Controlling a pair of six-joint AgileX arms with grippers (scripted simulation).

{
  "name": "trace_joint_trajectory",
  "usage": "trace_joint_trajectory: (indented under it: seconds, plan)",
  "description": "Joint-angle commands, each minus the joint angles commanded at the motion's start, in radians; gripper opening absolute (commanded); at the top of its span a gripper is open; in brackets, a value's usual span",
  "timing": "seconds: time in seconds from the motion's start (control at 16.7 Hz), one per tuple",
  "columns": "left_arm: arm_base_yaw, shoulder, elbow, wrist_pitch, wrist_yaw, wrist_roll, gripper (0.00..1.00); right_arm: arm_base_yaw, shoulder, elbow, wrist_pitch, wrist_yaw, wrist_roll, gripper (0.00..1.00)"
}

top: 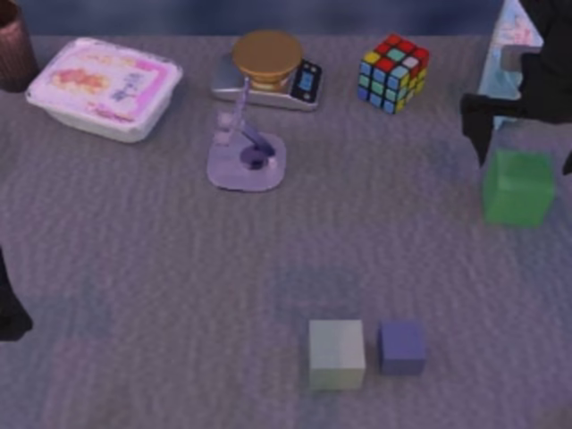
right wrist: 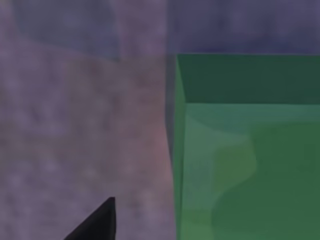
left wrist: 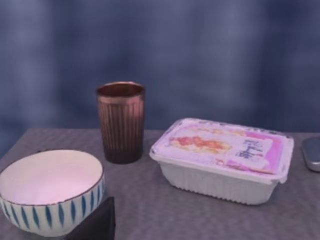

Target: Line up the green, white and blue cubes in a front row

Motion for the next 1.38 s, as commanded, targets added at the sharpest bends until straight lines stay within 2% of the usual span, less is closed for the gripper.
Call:
trace_joint_trajectory:
  seconds: [0.3, 0.6, 1.38]
  plan:
    - [0.000, 0.000, 0.000, 0.000, 0.000, 0.000, 1.00, 0.001, 0.050, -0.148, 0.209, 0.001, 0.001, 1.00]
    - [0.000, 0.000, 0.000, 0.000, 0.000, 0.000, 1.00, 0.001, 0.060, -0.171, 0.235, 0.001, 0.002, 1.00]
    - [0.000, 0.000, 0.000, 0.000, 0.000, 0.000, 1.00, 0.001, 0.060, -0.171, 0.235, 0.001, 0.002, 0.02]
